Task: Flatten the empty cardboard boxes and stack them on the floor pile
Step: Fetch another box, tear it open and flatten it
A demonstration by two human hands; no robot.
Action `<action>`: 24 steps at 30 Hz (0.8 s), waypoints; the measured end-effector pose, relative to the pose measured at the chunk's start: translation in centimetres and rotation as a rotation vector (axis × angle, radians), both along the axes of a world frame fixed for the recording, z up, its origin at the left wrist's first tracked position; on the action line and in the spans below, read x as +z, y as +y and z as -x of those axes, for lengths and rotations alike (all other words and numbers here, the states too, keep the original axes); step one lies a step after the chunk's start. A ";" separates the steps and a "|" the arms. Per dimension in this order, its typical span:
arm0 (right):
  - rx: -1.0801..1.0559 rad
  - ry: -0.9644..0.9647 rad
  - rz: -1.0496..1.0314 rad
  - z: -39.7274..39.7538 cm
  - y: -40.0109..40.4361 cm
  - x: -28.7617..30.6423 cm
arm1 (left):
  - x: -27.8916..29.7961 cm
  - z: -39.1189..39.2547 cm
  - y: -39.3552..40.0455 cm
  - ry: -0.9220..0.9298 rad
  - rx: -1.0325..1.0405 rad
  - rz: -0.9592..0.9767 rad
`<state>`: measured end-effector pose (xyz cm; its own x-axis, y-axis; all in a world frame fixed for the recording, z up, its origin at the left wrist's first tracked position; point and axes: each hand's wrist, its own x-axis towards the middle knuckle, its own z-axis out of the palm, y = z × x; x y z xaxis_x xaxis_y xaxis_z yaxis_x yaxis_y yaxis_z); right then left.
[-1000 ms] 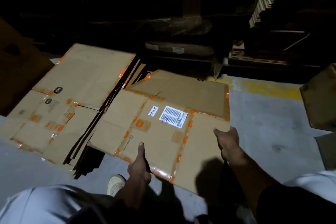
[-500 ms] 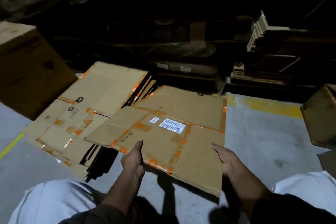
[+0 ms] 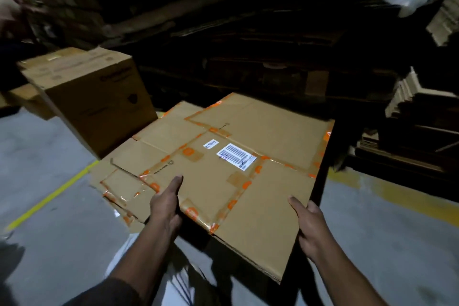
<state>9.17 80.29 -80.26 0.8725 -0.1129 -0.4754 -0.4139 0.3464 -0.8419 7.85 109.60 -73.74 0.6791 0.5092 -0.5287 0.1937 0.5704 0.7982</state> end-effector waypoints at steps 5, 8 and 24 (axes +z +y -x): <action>0.116 -0.059 -0.085 -1.9 5.4 1.6 | 1.3 -1.0 5.1 -0.024 0.090 -0.023; 0.183 -0.096 -0.129 -3.2 9.2 1.2 | 0.9 -1.1 8.7 -0.025 0.147 -0.007; 0.362 0.168 0.030 -16.4 32.5 -9.1 | -11.3 -9.4 21.4 0.144 0.144 0.064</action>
